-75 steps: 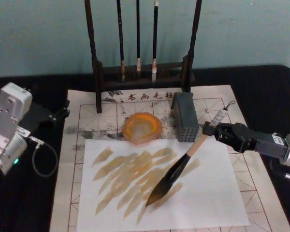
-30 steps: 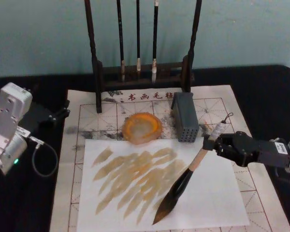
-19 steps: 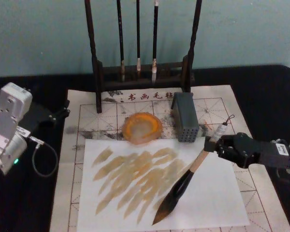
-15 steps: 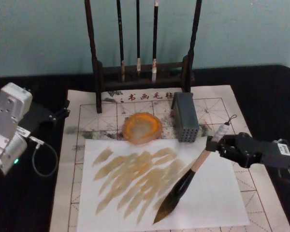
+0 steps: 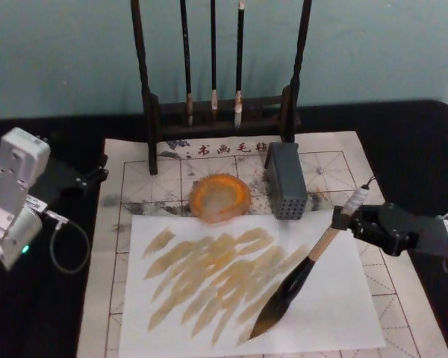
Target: Pick up the brush from the inkstone, write on the paper, then place the brush back to its original position.
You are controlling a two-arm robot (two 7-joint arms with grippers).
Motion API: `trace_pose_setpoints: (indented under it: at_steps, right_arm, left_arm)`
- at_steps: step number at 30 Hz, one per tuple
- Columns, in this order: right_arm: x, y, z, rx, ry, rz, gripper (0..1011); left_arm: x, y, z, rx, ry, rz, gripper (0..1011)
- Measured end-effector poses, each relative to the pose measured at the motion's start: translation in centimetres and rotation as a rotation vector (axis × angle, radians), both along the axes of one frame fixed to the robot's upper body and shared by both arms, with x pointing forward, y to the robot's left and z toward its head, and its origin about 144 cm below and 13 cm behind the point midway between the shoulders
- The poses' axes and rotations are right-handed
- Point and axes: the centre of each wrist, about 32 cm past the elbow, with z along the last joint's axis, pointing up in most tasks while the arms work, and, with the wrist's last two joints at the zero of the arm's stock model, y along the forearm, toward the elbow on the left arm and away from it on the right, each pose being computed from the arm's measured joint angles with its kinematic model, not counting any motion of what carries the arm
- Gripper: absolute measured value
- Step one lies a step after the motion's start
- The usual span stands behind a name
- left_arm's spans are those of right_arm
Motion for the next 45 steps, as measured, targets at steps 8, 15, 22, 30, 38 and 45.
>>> trace_pose_setpoints:
  at_steps: [8, 15, 22, 30, 38, 45]
  right_arm:
    - [-0.2, -0.9, 0.0, -0.003, 0.005, -0.024, 181]
    - [-0.3, -1.7, 0.1, -0.007, 0.005, -0.050, 181]
    - [-0.3, -2.1, 0.2, -0.008, 0.003, -0.068, 179]
    - [-0.4, -2.4, 0.3, -0.009, 0.001, -0.081, 179]
    - [-0.5, -2.5, 0.3, 0.034, -0.010, -0.086, 179]
    - [-0.6, -2.4, 0.0, 0.096, -0.038, -0.111, 181]
  left_arm:
    - [0.0, 0.0, 0.0, 0.000, 0.000, 0.000, 1001]
    - [0.0, 0.0, 0.0, 0.000, 0.000, 0.000, 1001]
    - [0.0, 0.0, 0.0, 0.000, 0.000, 0.000, 1001]
    - [0.0, 0.0, 0.0, 0.000, 0.000, 0.000, 1001]
    - [0.0, 0.0, 0.0, 0.000, 0.000, 0.000, 1001]
    - [0.0, 0.0, 0.0, 0.000, 0.000, 0.000, 1001]
